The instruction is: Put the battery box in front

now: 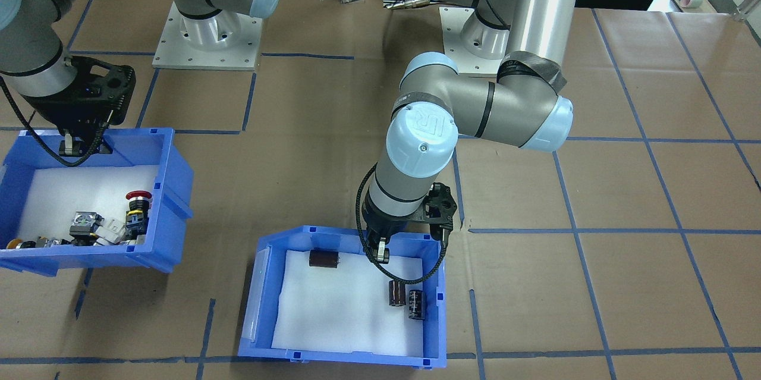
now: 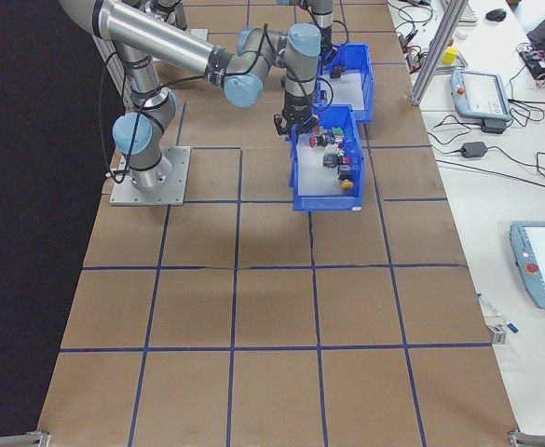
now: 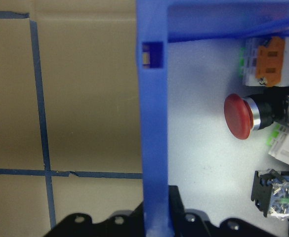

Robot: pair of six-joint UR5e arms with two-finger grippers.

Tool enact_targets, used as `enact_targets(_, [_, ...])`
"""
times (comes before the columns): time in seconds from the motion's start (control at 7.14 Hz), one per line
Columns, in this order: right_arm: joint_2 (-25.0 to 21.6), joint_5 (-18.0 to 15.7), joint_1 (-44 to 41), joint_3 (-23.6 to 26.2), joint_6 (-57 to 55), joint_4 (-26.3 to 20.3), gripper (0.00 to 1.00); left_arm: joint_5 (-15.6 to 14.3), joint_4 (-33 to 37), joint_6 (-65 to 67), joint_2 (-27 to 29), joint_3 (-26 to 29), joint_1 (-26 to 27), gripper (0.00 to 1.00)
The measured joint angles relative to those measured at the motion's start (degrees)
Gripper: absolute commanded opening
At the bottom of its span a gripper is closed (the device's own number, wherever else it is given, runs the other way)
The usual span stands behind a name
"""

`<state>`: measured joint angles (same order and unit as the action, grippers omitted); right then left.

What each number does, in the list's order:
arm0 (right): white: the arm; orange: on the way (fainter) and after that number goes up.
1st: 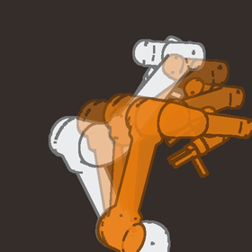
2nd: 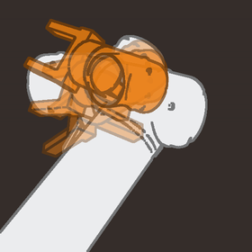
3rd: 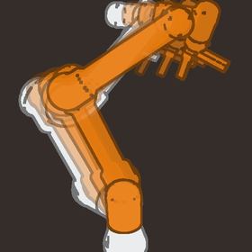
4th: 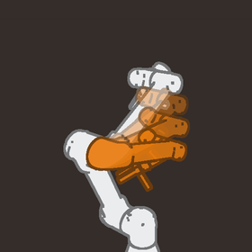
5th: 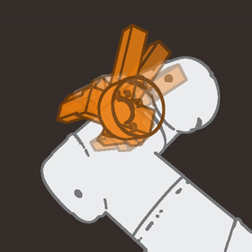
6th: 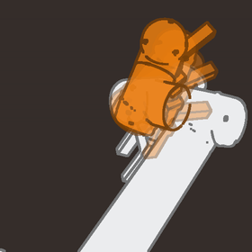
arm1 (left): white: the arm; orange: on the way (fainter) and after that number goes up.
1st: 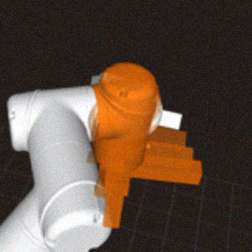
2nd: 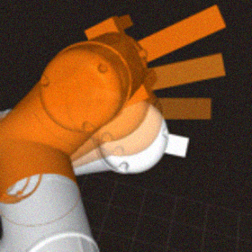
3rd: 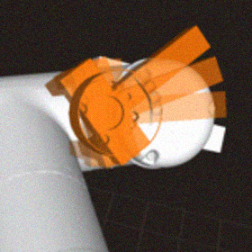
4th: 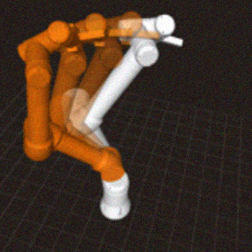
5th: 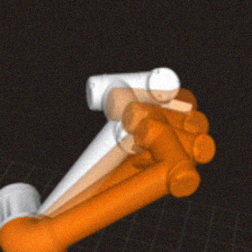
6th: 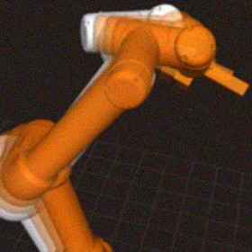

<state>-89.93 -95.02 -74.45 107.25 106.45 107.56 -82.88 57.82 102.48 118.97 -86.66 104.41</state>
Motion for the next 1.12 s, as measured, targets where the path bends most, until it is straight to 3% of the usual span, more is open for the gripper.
enact_targets(0.28, [-1.6,0.1,-0.1,2.2,-0.6,0.0,0.08,-3.4,1.9,0.1,-1.7,0.8,0.1,0.93])
enact_targets(0.56, [-4.6,1.1,-0.3,5.7,-2.5,0.0,0.08,-5.8,11.0,-4.6,-8.1,1.3,-0.6,0.94])
enact_targets(1.12, [-10.1,2.8,-5.8,13.2,-11.1,0.0,0.08,-11.1,34.4,-46.8,-24.8,-0.2,-9.3,0.99])
